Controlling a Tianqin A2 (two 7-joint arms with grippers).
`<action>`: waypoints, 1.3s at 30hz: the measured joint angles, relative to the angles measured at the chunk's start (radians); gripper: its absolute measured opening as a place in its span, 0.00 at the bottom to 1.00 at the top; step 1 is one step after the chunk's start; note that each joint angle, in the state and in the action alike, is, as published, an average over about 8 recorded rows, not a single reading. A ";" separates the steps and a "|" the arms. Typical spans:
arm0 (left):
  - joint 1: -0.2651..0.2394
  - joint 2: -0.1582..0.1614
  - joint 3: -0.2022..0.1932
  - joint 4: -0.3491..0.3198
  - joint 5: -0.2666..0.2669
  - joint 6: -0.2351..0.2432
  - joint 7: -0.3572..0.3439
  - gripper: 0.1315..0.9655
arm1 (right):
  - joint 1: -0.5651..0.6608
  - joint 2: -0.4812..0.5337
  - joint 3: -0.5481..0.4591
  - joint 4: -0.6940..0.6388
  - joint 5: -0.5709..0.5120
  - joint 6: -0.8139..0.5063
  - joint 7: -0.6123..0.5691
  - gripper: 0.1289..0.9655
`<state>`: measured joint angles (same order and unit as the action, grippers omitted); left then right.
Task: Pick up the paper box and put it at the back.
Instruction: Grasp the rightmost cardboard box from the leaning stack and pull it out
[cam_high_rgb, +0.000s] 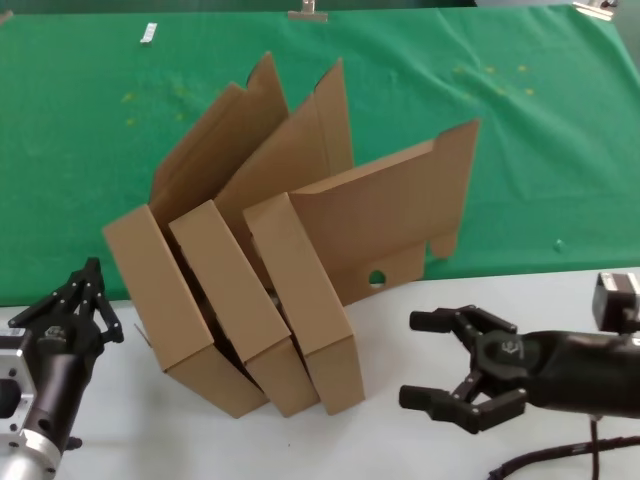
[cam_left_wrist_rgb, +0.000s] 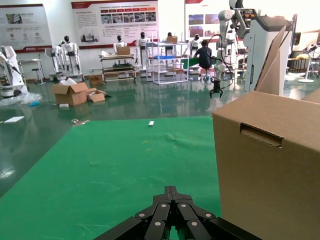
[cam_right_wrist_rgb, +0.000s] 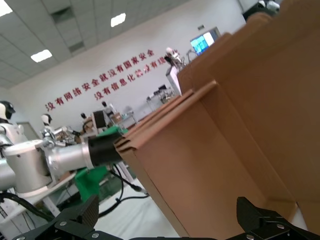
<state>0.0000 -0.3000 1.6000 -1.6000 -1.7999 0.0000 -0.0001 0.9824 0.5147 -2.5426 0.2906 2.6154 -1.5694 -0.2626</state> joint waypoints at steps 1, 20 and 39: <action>0.000 0.000 0.000 0.000 0.000 0.000 0.000 0.02 | 0.008 -0.005 -0.025 -0.014 0.015 0.000 -0.003 1.00; 0.000 0.000 0.000 0.000 0.000 0.000 0.000 0.02 | 0.042 -0.093 -0.207 -0.101 0.074 -0.001 -0.007 1.00; 0.000 0.000 0.000 0.000 0.000 0.000 0.000 0.02 | 0.077 -0.169 -0.163 -0.185 -0.009 -0.001 -0.030 0.80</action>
<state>0.0000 -0.3000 1.6000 -1.6000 -1.7998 0.0000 -0.0001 1.0596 0.3461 -2.7053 0.1053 2.6063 -1.5700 -0.2931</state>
